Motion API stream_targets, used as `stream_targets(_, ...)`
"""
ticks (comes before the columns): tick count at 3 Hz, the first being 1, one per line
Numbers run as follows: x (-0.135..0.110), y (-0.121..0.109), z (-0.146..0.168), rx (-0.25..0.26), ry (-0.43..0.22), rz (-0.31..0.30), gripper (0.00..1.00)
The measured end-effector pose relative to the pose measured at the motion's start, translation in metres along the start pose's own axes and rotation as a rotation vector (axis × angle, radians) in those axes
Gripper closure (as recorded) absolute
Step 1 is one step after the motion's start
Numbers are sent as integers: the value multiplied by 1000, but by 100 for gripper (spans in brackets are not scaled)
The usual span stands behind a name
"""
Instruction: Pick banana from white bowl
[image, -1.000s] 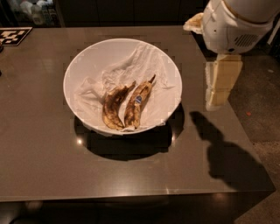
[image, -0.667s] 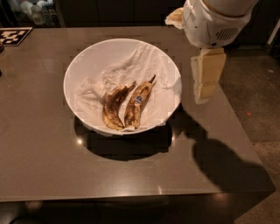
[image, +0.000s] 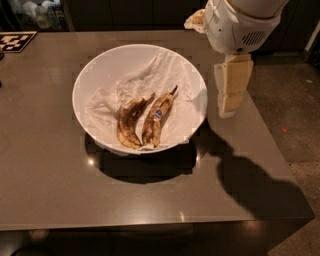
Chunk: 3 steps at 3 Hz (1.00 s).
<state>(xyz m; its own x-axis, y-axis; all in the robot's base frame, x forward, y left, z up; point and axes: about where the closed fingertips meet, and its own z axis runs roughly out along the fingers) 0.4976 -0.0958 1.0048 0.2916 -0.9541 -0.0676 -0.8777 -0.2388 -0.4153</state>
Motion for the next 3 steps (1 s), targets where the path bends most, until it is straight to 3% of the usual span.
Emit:
stream_targets(2, -33, -35, 13, -48, -53, -85, 0)
stream_targets(3, -41, -33, 23, -68, -79, -111, 0)
